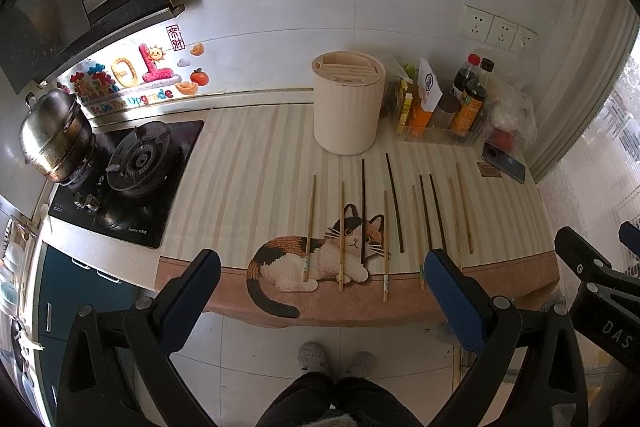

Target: Organize utensils

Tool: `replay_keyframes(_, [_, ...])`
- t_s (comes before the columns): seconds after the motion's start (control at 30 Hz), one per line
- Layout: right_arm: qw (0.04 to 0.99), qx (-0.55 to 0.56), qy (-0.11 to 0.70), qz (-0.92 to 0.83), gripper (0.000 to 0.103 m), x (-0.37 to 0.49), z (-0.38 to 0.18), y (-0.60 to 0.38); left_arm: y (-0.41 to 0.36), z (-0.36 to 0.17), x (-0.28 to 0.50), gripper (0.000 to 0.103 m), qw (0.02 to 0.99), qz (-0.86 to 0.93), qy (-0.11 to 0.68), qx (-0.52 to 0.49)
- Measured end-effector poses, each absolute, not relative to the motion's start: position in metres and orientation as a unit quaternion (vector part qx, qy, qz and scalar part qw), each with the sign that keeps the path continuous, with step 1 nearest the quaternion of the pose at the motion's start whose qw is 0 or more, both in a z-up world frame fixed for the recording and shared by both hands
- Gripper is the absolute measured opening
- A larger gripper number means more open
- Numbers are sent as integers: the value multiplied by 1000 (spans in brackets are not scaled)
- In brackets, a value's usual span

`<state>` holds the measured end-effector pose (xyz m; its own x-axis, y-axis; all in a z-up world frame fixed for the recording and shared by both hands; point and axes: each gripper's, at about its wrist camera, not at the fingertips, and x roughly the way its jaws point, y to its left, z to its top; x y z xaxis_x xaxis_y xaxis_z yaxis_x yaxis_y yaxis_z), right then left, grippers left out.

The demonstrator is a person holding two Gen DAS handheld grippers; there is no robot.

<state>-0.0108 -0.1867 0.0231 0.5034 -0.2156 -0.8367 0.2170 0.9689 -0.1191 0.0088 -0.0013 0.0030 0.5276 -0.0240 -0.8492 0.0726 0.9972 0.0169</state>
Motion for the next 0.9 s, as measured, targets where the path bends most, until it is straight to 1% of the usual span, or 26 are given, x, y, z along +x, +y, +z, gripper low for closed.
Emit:
replay_keyframes(0.73, [868,2,481,-124,103,-7,23,-187,-5,6,14,103,876,-28,481,27])
replay_keyframes(0.9, [871,14,476,-122,103,-2,20,-192,-10,-2,31,103,889,-16,455,43])
